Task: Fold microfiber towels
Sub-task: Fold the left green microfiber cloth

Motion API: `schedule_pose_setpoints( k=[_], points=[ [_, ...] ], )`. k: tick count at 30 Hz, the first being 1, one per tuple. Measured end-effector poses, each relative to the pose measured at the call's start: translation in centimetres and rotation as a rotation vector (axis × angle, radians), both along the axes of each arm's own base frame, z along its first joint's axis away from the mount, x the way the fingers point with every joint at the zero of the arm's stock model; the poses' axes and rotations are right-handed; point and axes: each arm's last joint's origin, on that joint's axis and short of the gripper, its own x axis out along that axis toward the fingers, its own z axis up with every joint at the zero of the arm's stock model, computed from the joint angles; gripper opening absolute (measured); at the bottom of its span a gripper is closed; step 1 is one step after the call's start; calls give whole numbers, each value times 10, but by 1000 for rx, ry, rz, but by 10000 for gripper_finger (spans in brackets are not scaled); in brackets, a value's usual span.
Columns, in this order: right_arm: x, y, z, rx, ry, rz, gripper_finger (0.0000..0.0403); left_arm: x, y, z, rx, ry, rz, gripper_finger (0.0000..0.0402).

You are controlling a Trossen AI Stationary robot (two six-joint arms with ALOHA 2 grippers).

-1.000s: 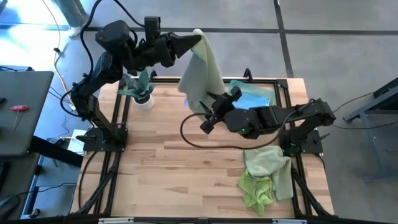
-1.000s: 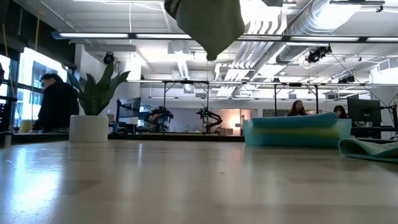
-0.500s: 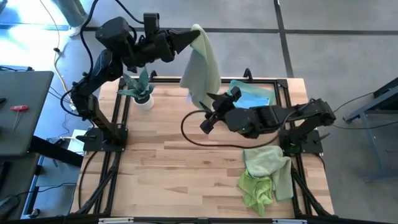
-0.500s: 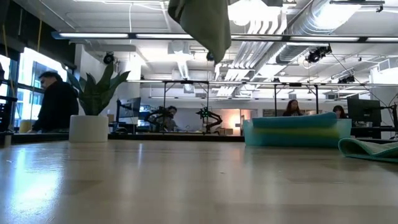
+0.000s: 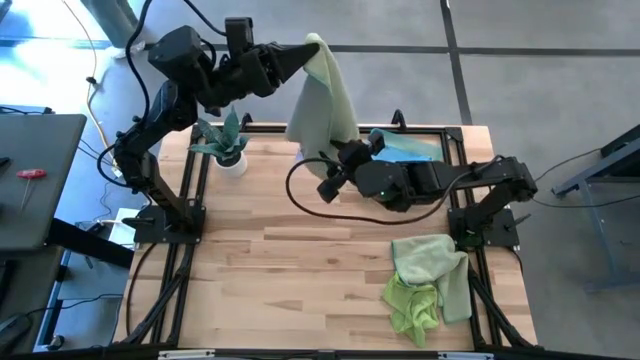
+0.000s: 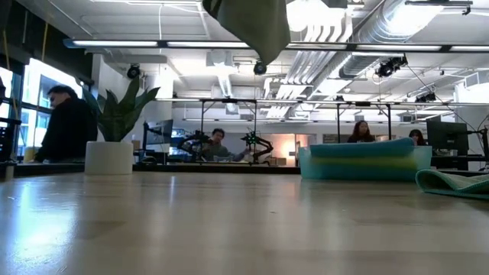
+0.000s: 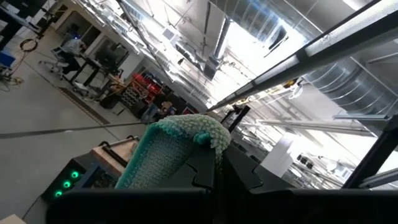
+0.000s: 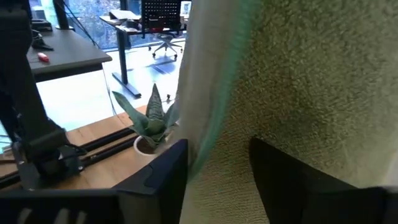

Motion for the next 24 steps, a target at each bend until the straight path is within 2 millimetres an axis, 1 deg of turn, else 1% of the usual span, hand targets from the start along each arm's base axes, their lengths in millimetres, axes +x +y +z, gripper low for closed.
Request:
schedule_pose_setpoints(
  k=[3, 9, 11, 12, 14, 21, 24],
  points=[
    [1, 0, 0, 11, -2, 20, 126, 0, 0, 0, 1, 1, 1, 1],
    [3, 2, 1, 52, -25, 107, 22, 0, 1, 0, 23, 10, 30, 1],
    [3, 2, 1, 54, -24, 110, 6, 0, 1, 0, 19, 8, 28, 1],
    [3, 3, 1, 53, -21, 116, 7, 0, 1, 0, 19, 8, 28, 1],
    [3, 3, 1, 55, -16, 137, 21, 0, 0, 0, 20, 8, 21, 1],
    [4, 5, 0, 75, 2, 215, 117, 0, 0, 0, 24, 13, 6, 1],
    [4, 5, 0, 77, 4, 220, 148, 1, -1, -1, 29, 20, -17, 1]
  ],
)
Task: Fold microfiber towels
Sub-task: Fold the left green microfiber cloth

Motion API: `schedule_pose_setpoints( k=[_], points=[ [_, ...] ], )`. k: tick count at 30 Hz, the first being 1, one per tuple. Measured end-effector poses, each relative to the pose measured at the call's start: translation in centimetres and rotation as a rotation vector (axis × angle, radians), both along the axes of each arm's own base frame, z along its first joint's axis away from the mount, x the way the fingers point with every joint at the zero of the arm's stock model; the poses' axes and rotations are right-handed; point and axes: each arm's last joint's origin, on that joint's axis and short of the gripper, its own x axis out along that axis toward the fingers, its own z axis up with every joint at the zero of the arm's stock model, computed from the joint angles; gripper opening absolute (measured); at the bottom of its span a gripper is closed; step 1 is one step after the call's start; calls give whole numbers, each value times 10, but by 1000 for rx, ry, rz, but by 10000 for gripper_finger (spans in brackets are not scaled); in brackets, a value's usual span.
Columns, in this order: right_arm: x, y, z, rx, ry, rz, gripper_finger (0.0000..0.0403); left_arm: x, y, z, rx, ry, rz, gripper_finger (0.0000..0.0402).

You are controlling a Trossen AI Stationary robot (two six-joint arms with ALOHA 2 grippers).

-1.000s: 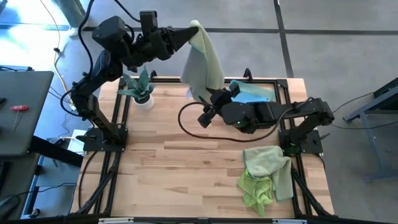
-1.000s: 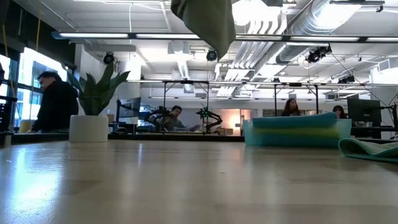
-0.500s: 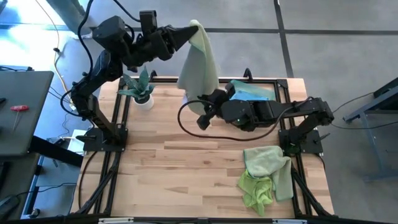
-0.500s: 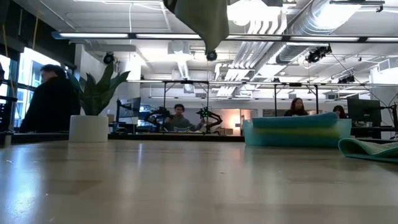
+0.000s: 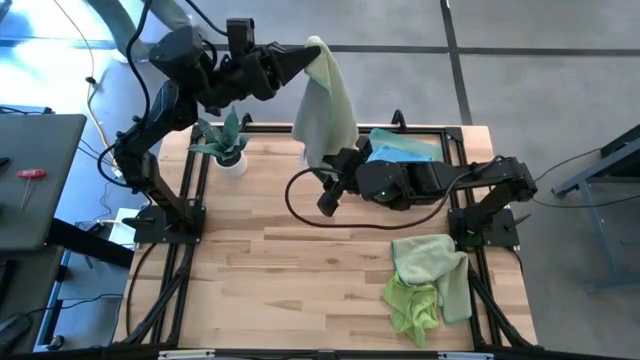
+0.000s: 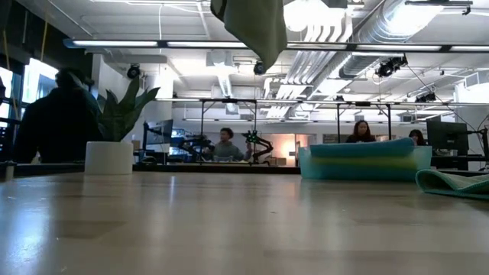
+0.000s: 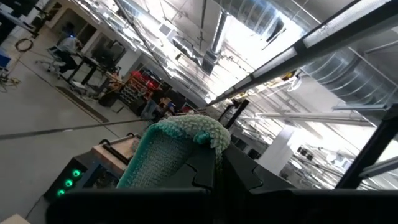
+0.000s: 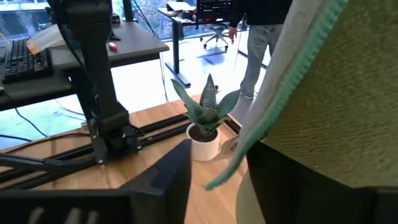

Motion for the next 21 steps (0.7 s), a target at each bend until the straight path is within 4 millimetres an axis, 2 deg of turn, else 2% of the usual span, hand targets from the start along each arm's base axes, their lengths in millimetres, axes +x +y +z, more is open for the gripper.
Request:
schedule_pose_setpoints(
  k=[5, 12, 16, 21],
  points=[
    [0, -6, 0, 10, -12, -39, 168, 0, -1, 0, -1, 0, -23, 1],
    [-1, -12, -3, -3, 21, -98, 150, 0, -1, 0, -9, -3, -46, 1],
    [-3, 0, -7, 18, 62, -18, 147, -1, -1, 1, 10, 1, -38, 1],
    [-9, 13, -12, -93, 193, 91, 147, -7, -2, 4, 28, -9, -59, 1]
  ],
)
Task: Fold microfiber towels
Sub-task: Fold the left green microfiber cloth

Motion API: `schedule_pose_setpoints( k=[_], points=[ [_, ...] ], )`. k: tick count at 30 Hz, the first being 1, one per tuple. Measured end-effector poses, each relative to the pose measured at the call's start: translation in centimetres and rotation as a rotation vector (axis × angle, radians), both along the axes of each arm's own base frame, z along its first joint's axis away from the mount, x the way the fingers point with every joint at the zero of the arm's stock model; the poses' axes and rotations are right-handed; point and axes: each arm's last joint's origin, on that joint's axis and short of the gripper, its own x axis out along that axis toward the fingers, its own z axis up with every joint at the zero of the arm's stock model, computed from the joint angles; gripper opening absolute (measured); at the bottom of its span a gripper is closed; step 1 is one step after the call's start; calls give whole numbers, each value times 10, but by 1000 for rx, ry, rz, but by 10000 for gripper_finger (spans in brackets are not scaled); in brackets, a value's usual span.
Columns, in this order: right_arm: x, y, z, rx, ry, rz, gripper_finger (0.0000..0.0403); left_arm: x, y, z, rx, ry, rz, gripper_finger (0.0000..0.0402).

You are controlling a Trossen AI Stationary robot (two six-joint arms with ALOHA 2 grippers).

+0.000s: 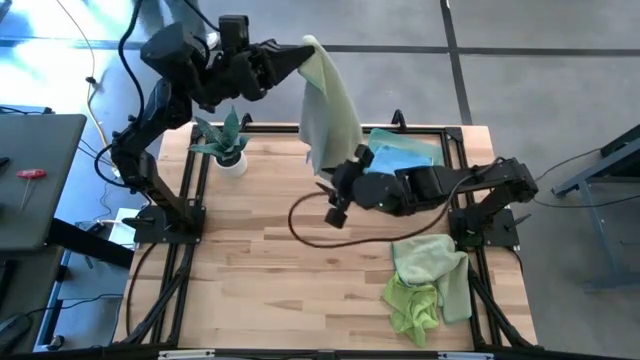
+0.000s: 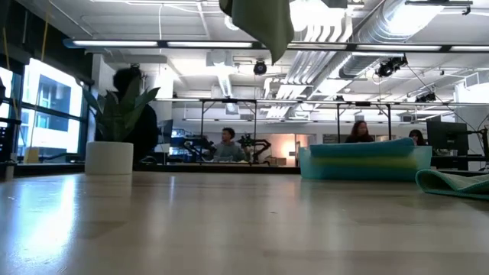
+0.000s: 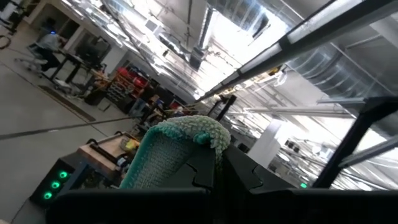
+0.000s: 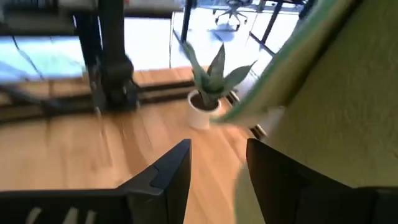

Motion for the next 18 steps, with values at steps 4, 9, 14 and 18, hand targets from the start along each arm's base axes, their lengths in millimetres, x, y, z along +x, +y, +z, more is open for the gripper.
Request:
schedule_pose_setpoints(
  k=[4, 9, 14, 18],
  points=[
    [-14, 9, 7, -63, 19, -1, 147, 1, 0, -1, 18, 11, -17, 1],
    [-14, 6, 17, 16, -102, -46, 147, 1, -1, -1, 32, 14, -19, 1],
    [-3, -5, 15, 72, -171, -122, 146, 2, -1, -1, 32, 15, -39, 1],
    [2, -8, 11, 115, -168, -88, 146, 2, -1, -1, 32, 15, -42, 1]
  ],
)
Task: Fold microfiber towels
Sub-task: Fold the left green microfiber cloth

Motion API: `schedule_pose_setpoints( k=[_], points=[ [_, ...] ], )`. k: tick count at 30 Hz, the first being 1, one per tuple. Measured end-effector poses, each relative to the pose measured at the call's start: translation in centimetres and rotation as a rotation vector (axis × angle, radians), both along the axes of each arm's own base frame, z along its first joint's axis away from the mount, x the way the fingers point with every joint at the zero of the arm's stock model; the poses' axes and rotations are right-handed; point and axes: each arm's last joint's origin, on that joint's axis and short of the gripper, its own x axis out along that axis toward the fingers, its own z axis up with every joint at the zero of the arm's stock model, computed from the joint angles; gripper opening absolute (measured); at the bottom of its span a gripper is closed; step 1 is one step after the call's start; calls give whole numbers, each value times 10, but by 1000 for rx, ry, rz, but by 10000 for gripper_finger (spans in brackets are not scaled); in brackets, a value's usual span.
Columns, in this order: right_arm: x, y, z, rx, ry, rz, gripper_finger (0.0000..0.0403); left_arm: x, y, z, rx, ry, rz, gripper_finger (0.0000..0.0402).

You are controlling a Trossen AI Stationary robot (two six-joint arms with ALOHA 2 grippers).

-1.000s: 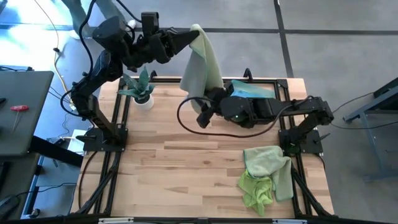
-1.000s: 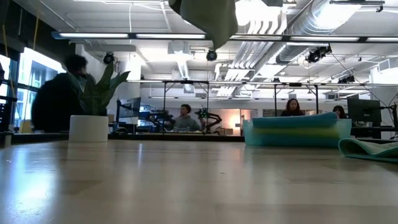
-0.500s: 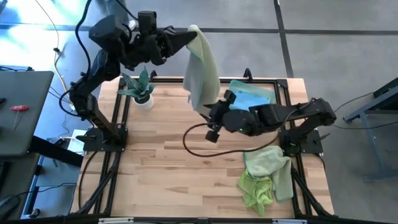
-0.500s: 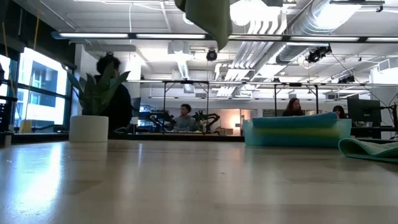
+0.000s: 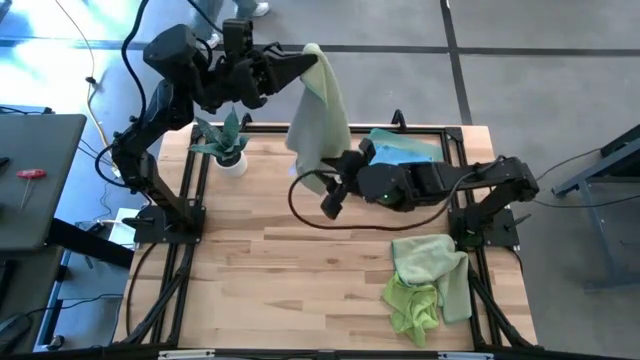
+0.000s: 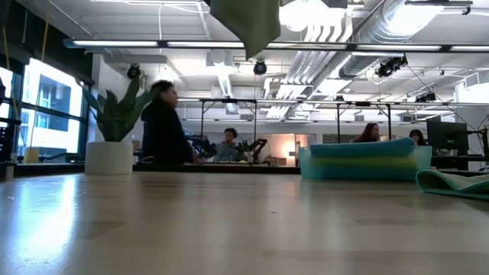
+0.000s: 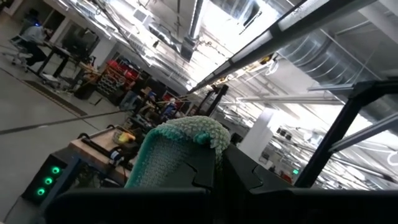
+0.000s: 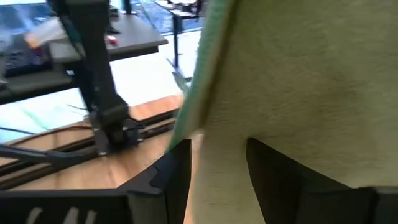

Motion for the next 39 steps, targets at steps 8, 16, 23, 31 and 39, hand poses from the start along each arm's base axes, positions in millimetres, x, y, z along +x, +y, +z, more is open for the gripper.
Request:
schedule_pose_setpoints(
  k=[8, 16, 23, 31, 39],
  points=[
    [-1, 8, -1, 5, 16, 64, 146, 0, 0, 0, 6, 1, 5, 1],
    [0, 7, 3, -5, -33, 14, 146, 0, 0, 0, 6, 1, 5, 1],
    [2, 0, 6, -10, -69, -38, 146, 0, 0, 0, 5, 1, 4, 1],
    [11, -10, 1, 70, -96, -14, 144, 0, 0, 0, 0, 0, 3, 1],
    [18, -12, -5, 87, -89, -11, 72, 0, 0, 0, 18, 7, 10, 1]
  ],
)
